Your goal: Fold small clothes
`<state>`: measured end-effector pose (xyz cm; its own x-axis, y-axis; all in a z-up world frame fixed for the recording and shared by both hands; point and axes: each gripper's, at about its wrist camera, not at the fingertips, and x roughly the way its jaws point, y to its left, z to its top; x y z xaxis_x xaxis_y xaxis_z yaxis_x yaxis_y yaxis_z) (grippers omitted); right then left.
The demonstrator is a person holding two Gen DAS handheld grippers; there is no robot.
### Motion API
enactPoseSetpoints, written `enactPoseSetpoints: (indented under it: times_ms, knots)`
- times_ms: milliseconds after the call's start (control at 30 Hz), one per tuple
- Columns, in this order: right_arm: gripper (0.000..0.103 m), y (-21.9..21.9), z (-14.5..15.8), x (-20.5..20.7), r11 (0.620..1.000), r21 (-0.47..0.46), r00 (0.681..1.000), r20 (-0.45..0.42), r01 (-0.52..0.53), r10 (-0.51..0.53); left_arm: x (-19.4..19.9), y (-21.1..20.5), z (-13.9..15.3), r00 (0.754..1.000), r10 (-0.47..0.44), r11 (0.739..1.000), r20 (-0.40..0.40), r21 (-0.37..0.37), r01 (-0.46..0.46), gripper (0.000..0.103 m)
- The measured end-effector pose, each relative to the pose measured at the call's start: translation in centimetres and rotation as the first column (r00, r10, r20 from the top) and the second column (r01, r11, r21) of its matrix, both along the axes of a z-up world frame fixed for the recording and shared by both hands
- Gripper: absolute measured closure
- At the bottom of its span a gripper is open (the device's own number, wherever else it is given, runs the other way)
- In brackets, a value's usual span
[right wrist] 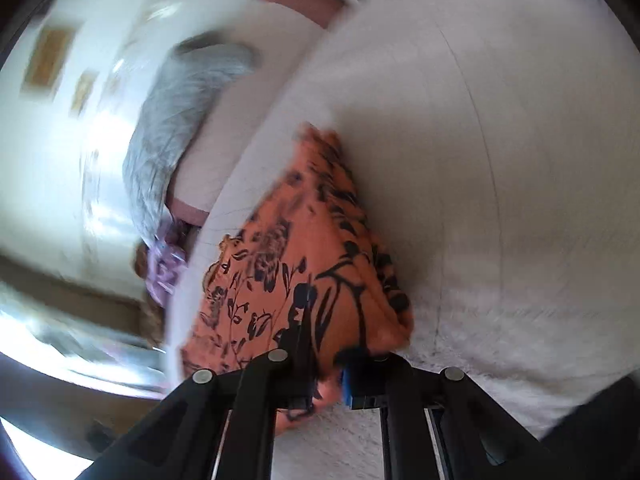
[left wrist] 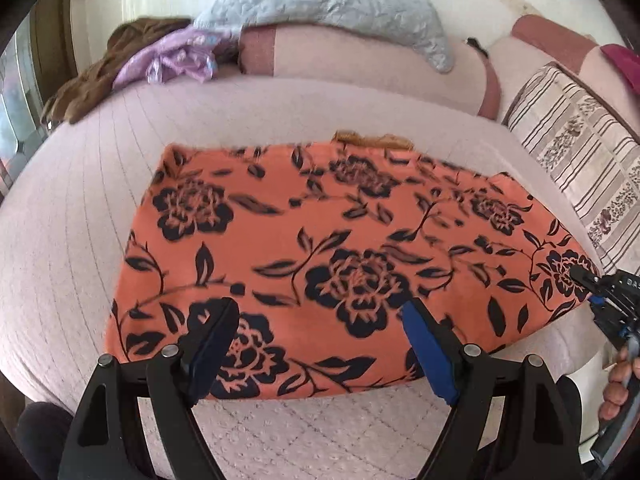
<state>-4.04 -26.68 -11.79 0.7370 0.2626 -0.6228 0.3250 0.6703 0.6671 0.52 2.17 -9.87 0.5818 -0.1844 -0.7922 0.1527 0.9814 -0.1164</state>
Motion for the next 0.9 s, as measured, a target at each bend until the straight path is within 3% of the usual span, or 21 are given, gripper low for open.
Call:
enactPoseSetpoints:
  times_ms: [67,133,167,233,267,367,400,433,533,633,700,767,833,900]
  knots:
    - [0.093,0.7,0.7,-0.4,0.998,-0.058,1.000,0.003,-0.010,0.010,0.3,-0.3,-0.1,1.000,-0.001,1.000,0.006,-0.002,0.001,0.019]
    - [0.082,0.4,-2.5,0.2,0.997,-0.082,0.995,-0.096,-0.012,0.004,1.2,-0.9,-1.2,0.999,-0.008,1.000,-0.042,0.005,0.008,0.019]
    - [0.082,0.0,-4.4,0.5,0.999,-0.040,0.989,-0.144,-0.020,0.014,1.7,-1.2,-2.1,0.997,-0.012,1.000,-0.082,0.026,0.014,0.019]
    - [0.076,-1.8,-5.6,-0.9,0.990,0.137,0.998,-0.067,0.021,-0.012,2.1,-1.3,-3.1,0.994,-0.003,0.998,-0.113,0.060,0.010,0.019]
    - [0.075,-2.3,-5.2,-1.2,0.989,0.149,0.997,-0.075,0.019,-0.008,2.1,-1.2,-3.0,0.994,0.007,0.998,-0.107,0.058,0.000,0.019]
    - [0.059,-3.3,-3.0,-1.7,0.995,0.099,0.999,-0.052,0.014,-0.009,1.7,-1.1,-1.5,0.999,0.015,1.000,-0.029,0.004,-0.015,0.019]
    - [0.039,-3.7,-2.1,-1.6,0.996,0.091,0.999,-0.040,0.010,-0.006,1.8,-1.4,-1.3,1.000,0.003,1.000,-0.010,0.005,-0.003,0.019]
    - [0.028,-4.1,-1.4,-1.4,0.997,0.071,1.000,-0.027,0.016,-0.014,2.1,-1.7,-1.5,1.000,-0.004,1.000,-0.017,0.014,0.004,0.019]
    - [0.028,-5.2,1.2,0.9,1.000,0.014,1.000,0.017,0.008,-0.008,3.6,-2.4,-4.0,0.993,-0.009,0.997,-0.115,0.080,0.018,0.019]
    - [0.028,-4.3,4.0,4.4,0.992,0.055,0.988,0.108,-0.116,0.109,3.5,-2.6,-4.4,0.995,-0.008,0.995,-0.098,0.097,0.018,0.018]
    - [0.024,-3.1,4.1,6.9,0.974,0.081,0.972,0.130,-0.210,0.198,3.6,-2.7,-4.5,0.995,-0.007,0.995,-0.104,0.099,0.017,0.018]
    - [0.017,-2.1,2.2,9.7,0.969,0.078,0.970,0.070,-0.236,0.231,3.8,-2.8,-4.4,0.994,-0.005,0.996,-0.113,0.087,0.015,0.018]
    - [0.020,-1.9,-1.6,12.0,0.979,0.026,0.970,-0.136,-0.202,0.203,3.8,-2.7,-4.2,0.993,-0.010,0.997,-0.120,0.074,0.019,0.018]
    - [0.021,-1.8,-2.1,11.6,0.989,0.011,0.981,-0.127,-0.148,0.149,3.5,-2.0,-3.4,0.995,0.006,0.998,-0.101,0.064,0.001,0.018]
